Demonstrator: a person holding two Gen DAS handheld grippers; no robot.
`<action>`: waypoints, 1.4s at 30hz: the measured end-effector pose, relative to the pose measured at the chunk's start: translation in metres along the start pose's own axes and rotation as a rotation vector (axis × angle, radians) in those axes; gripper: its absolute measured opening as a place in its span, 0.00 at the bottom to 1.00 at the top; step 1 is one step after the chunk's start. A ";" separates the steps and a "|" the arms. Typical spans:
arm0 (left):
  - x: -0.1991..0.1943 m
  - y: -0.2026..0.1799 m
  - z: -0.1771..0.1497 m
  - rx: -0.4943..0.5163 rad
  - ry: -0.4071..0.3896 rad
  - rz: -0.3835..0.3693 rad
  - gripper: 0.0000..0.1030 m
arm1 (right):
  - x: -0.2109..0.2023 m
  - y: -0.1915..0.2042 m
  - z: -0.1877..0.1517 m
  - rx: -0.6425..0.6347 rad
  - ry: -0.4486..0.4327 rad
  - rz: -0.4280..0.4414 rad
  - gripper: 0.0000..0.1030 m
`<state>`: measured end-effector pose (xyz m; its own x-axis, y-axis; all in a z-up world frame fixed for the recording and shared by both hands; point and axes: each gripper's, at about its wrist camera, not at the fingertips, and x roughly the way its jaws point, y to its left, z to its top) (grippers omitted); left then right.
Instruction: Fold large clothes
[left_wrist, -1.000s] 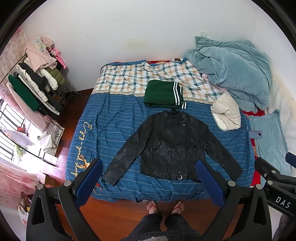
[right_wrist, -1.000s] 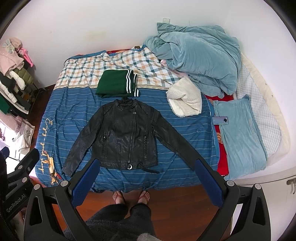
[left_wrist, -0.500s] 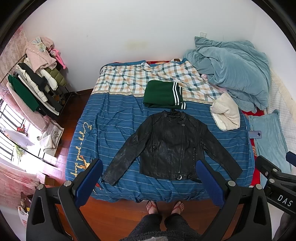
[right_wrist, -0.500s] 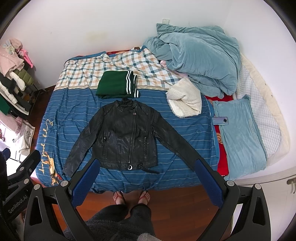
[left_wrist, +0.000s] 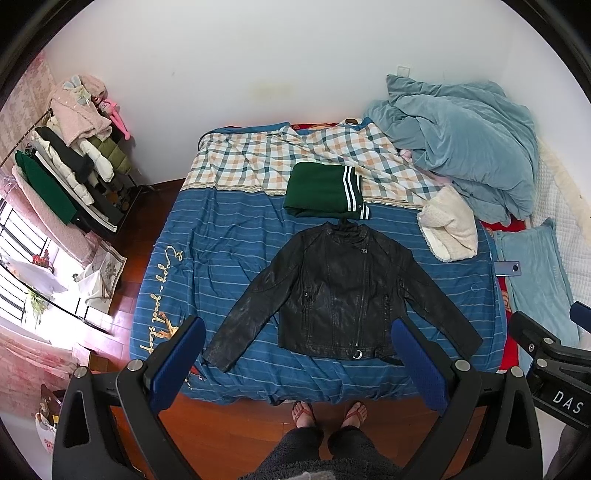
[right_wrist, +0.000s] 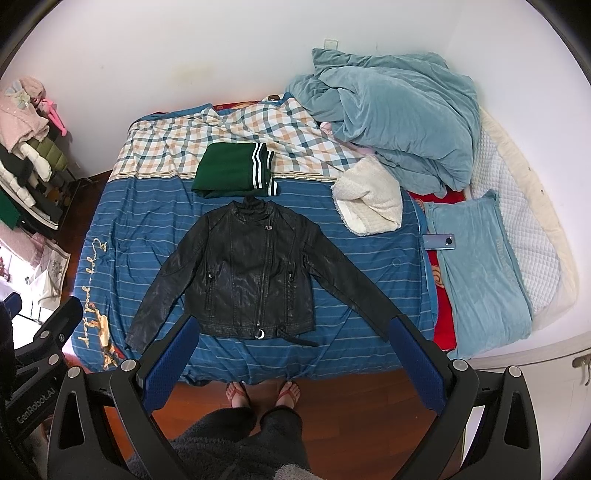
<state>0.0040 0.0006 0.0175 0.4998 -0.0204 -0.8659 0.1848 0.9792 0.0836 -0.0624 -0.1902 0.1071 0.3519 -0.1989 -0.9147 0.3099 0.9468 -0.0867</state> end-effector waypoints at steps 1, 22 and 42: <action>-0.002 -0.002 0.002 0.000 0.001 -0.001 1.00 | 0.000 0.000 0.000 0.001 -0.001 -0.001 1.00; 0.030 -0.006 0.027 0.011 -0.053 0.034 1.00 | 0.011 0.003 0.017 0.058 0.005 0.020 1.00; 0.356 -0.063 0.037 0.106 0.146 0.300 1.00 | 0.416 -0.256 -0.160 1.175 0.200 0.130 0.65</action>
<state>0.2020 -0.0758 -0.2776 0.4203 0.3015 -0.8558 0.1392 0.9106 0.3892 -0.1367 -0.4750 -0.3140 0.3289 0.0223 -0.9441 0.9358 0.1264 0.3290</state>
